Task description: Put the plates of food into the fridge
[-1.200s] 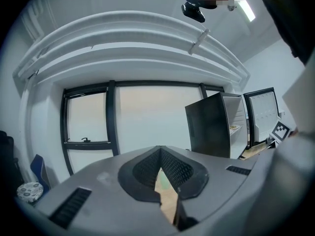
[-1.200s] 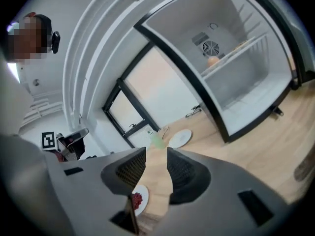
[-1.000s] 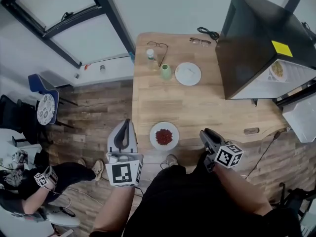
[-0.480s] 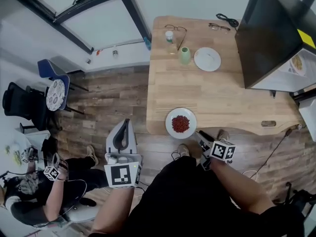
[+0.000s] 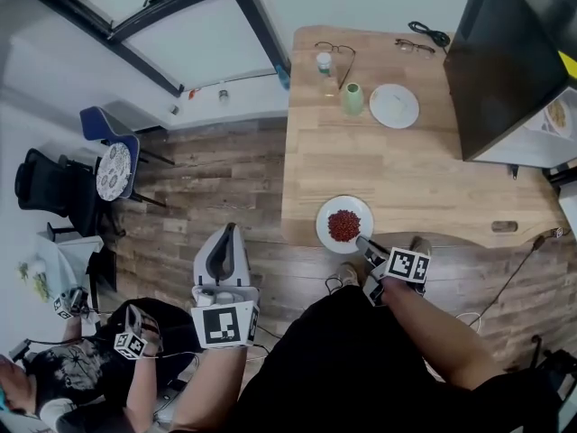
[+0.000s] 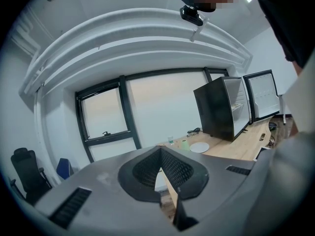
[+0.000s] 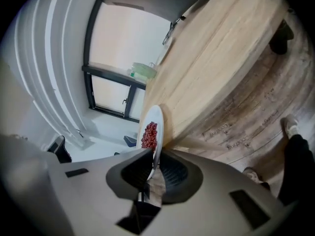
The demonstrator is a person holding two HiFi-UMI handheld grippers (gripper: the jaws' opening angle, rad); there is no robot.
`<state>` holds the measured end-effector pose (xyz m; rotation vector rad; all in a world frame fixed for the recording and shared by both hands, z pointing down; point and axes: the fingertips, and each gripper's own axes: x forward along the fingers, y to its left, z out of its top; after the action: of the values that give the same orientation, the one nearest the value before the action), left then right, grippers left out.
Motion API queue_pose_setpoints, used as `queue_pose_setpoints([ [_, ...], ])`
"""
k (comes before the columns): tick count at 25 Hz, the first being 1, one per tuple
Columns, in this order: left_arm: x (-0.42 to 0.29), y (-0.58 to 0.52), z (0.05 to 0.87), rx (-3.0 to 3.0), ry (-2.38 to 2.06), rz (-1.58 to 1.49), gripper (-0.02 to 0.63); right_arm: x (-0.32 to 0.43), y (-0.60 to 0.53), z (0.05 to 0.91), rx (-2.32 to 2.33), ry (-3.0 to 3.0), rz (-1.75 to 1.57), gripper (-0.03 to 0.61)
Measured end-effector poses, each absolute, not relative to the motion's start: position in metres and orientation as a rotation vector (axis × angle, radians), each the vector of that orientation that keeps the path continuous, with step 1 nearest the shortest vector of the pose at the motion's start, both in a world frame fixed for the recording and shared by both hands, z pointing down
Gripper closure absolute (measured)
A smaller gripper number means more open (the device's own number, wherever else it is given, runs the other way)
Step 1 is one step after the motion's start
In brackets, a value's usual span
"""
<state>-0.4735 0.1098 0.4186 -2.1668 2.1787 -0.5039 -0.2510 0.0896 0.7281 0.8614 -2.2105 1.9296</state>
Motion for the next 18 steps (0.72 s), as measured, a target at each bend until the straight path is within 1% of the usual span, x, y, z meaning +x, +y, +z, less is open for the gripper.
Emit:
queue_pose_setpoints([
  [3, -0.472, 0.105, 0.417, -2.176, 2.169, -0.491, 0.611, -0.250, 0.087, 0.717, 0.843, -2.240, 1.983, 0.544],
  [10, -0.453, 0.085, 0.412, -2.226, 2.112, -0.442, 0.611, -0.233, 0.078, 0.691, 0.867, -2.310, 1.995, 0.546],
  [18, -0.406, 0.057, 0.403, -2.296, 2.038, -0.379, 0.611, -0.179, 0.056, 0.655, 0.964, -2.382, 1.996, 0.545],
])
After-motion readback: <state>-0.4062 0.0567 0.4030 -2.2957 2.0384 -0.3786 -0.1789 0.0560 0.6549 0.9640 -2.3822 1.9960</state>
